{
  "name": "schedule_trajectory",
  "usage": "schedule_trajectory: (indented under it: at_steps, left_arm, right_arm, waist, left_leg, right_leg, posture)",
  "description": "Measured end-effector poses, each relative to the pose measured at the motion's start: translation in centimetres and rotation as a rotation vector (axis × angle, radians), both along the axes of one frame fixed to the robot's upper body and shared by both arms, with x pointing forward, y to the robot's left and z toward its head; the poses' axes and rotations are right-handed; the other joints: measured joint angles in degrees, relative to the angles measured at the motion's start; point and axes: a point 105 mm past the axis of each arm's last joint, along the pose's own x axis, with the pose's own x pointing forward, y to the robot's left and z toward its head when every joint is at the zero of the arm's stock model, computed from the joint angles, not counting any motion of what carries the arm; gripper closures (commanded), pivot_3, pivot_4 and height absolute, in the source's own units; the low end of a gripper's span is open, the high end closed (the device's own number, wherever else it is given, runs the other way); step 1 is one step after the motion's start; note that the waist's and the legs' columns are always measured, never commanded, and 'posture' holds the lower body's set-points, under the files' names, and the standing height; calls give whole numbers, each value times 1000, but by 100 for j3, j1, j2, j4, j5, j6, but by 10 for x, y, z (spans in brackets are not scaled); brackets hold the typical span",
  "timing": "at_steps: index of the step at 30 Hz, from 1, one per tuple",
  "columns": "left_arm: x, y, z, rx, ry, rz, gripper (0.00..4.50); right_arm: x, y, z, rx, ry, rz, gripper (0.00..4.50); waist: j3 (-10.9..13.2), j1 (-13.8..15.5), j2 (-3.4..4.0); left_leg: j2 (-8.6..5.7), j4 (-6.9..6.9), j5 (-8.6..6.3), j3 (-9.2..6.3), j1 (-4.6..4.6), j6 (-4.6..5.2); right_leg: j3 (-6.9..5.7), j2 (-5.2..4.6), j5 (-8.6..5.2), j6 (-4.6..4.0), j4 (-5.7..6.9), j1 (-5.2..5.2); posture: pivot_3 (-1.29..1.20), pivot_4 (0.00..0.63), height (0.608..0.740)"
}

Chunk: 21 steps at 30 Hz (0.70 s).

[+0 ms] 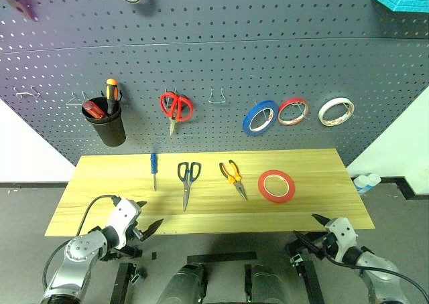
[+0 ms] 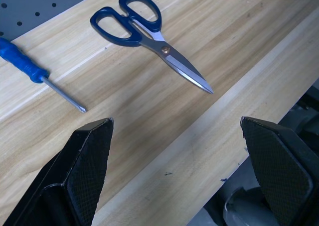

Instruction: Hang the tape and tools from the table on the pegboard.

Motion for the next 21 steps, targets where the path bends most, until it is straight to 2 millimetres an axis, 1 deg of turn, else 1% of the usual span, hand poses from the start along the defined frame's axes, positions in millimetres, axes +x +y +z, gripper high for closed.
schedule_trajectory:
  at_steps: [11, 18, 21]
  left_arm:
    - [0, -1, 0, -2, 0, 0, 237]
    - [1, -7, -2, -13, 0, -6, 237]
    - [3, -14, -4, -20, -3, -10, 237]
  right_arm:
    - [0, 4, 4, -5, -23, 24, 0]
    - [15, 23, 15, -13, -55, 76, 0]
    - [27, 34, 23, -29, -57, 107, 0]
  waist:
    - [0, -3, 0]
    - [1, 4, 2]
    - [3, 2, 3]
  left_leg:
    - [0, -1, -1, 1, 0, 0]
    - [1, -1, -1, 2, -1, 1]
    - [1, 0, -1, 3, -1, 1]
  right_leg:
    - [3, 0, 0, 0, 0, -1]
    - [7, -1, -5, 5, 0, -3]
    - [9, -1, -5, 5, 0, -5]
  posture:
    - [0, 126, 740]
    - [2, 133, 740]
    - [-5, 136, 740]
